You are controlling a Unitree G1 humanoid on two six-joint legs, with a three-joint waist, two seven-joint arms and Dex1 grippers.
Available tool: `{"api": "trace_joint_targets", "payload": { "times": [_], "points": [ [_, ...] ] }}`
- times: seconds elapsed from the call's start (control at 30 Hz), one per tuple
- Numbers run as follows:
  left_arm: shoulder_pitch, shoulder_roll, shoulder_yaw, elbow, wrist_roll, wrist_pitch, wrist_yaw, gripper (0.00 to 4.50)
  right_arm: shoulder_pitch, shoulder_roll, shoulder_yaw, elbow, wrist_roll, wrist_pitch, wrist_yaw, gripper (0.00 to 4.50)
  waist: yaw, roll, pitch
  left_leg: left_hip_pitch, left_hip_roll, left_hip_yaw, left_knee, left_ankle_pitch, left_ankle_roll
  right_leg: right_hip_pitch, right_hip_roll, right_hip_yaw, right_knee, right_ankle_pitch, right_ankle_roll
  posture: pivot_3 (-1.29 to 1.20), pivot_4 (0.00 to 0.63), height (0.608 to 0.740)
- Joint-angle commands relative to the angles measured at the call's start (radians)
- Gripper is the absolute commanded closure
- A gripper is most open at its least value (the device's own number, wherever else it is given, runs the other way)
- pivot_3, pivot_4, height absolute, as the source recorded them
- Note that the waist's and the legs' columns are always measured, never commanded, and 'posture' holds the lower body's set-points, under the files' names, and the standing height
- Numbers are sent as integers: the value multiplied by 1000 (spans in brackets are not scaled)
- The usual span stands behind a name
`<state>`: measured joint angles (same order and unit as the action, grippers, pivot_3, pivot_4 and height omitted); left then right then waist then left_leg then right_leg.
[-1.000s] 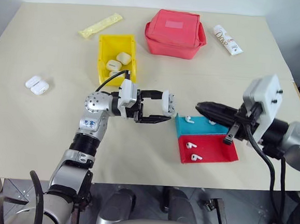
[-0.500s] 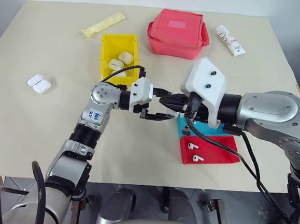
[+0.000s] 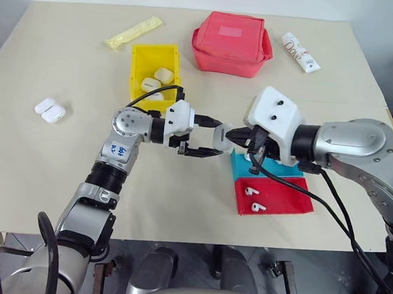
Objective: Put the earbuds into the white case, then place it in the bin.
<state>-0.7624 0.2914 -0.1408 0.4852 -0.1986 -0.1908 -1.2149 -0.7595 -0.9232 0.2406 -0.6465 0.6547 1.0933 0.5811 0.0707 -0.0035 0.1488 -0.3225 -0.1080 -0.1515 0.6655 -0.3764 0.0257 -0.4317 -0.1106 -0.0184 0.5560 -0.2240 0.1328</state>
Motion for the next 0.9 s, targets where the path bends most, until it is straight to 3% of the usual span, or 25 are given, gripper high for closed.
{"api": "trace_joint_targets", "payload": {
  "times": [0.03,0.1,0.23,0.33,0.4,0.57,0.73,0.9],
  "points": [
    [-12,2,47,-16,-55,-25,-1,1736,43,-30,-83,-23,-10,5,13,4462,0,0,0,0,0,0,0,0,0,0,0,0,0,0,0,0,150,740],
    [-11,3,57,-17,-63,-23,4,1736,73,-21,-142,-25,6,4,9,4462,0,0,0,0,0,0,0,0,0,0,0,0,0,0,0,0,150,740],
    [26,34,115,-43,-151,29,-50,1736,370,4,-488,-39,123,-129,157,4462,10,-2,-1,0,1,-1,-1,0,0,2,0,-1,-2,0,0,0,150,740],
    [43,74,143,-33,-175,66,-68,1736,559,56,-657,-28,175,-278,300,3909,7,-3,0,1,0,0,0,0,1,2,0,-1,-2,0,0,0,150,740],
    [41,95,168,-8,-179,71,-63,1736,633,90,-731,10,225,-331,376,3244,4,-2,0,1,0,1,0,0,2,3,0,1,-1,1,1,0,150,740],
    [10,128,233,66,-169,62,6,1736,728,92,-743,115,228,-400,490,1600,0,-2,0,4,0,1,0,1,1,5,0,1,0,2,1,0,150,740],
    [-47,152,288,158,-117,40,193,1736,740,87,-704,154,160,-463,475,18,1,-2,1,2,0,1,0,1,1,3,0,1,-1,2,1,0,150,740],
    [-126,199,288,322,-13,6,386,1736,744,103,-678,145,137,-494,441,18,2,-2,1,3,0,1,-1,1,0,3,0,1,-1,2,1,0,150,740]
  ]
}}
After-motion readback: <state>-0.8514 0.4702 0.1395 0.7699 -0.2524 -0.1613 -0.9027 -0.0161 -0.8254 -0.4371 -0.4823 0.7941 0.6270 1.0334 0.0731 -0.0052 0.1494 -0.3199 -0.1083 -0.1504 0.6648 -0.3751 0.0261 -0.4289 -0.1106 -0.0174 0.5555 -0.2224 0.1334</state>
